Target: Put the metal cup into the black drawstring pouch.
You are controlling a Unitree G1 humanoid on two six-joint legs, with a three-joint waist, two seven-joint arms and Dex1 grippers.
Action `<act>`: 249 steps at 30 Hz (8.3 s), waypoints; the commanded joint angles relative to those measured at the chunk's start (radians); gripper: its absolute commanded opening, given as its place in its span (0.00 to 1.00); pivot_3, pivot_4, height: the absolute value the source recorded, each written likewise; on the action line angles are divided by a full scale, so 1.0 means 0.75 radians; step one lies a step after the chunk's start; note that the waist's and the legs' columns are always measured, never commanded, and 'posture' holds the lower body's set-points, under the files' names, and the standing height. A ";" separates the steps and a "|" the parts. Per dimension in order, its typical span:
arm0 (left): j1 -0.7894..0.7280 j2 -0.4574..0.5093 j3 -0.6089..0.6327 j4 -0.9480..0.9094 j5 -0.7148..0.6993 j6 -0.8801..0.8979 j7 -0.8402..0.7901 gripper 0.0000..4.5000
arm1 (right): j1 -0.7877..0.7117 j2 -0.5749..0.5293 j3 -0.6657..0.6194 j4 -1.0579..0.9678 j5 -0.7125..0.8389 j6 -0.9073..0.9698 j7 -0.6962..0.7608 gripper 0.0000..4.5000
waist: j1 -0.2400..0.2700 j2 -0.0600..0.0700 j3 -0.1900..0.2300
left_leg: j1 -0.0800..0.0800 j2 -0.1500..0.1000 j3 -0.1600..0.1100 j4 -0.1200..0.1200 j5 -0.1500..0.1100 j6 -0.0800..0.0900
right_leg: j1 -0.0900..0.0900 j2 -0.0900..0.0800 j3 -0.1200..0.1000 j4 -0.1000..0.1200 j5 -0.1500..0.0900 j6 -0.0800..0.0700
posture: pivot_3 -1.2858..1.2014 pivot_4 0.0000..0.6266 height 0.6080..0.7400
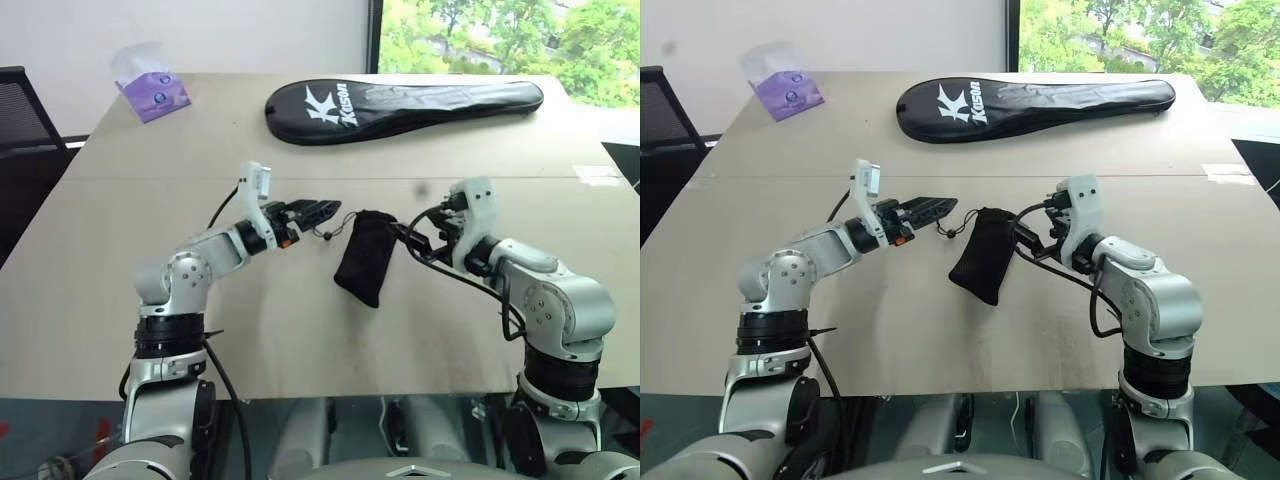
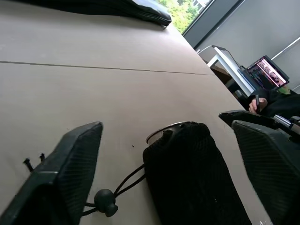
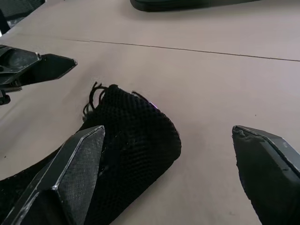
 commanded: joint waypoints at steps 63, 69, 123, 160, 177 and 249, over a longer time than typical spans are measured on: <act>-0.604 -0.189 0.253 0.308 -0.073 0.294 0.085 0.02 | -0.046 -0.393 0.144 -0.162 0.280 -0.481 0.010 1.00 | 0.000 -0.003 -0.001 | -0.003 -0.001 -0.001 0.000 0.002 -0.004 | 0.000 0.001 -0.005 -0.003 0.000 0.001 | 0.52 0.24 1.00; -0.674 -0.159 0.167 0.326 -0.095 0.330 -0.035 0.02 | -0.170 -0.178 0.119 0.027 0.307 -0.505 -0.072 1.00 | 0.002 -0.002 -0.001 | -0.002 -0.001 0.000 0.000 0.003 -0.005 | 0.000 0.001 -0.004 -0.003 0.000 0.001 | 0.52 0.24 1.00; 0.376 0.480 0.027 -0.406 0.184 -0.411 -0.682 0.80 | -0.611 -0.001 0.437 1.374 -0.163 -0.766 0.125 1.00 | -0.038 -0.001 -0.001 | -0.019 0.002 0.006 0.001 0.001 -0.001 | -0.022 -0.001 0.003 0.002 0.001 0.000 | 0.52 0.24 1.00; 0.012 0.169 -0.151 -0.122 0.240 -0.446 -0.407 0.81 | -0.646 -0.066 0.011 0.431 0.048 -0.359 -0.007 0.01 | -0.025 0.002 0.000 | 0.001 0.002 0.002 -0.002 -0.001 0.002 | -0.001 -0.002 -0.001 -0.001 0.001 -0.001 | 0.52 0.24 1.00; -0.461 -0.230 -0.228 0.298 0.353 -0.589 -0.310 0.81 | -0.738 -0.004 0.040 0.242 0.216 -0.214 -0.145 0.01 | -0.028 0.002 0.000 | -0.002 0.000 0.003 -0.001 -0.001 0.002 | -0.002 0.000 -0.001 -0.001 0.001 0.000 | 0.52 0.24 1.00; -0.483 -0.085 -0.110 0.145 0.304 -0.669 -0.340 0.58 | -1.061 -0.095 -0.023 0.472 0.322 -0.483 -0.234 0.00 | -0.024 0.004 0.000 | -0.042 -0.001 0.005 0.010 0.004 -0.003 | -0.044 0.000 -0.001 0.012 0.001 0.000 | 0.52 0.24 1.00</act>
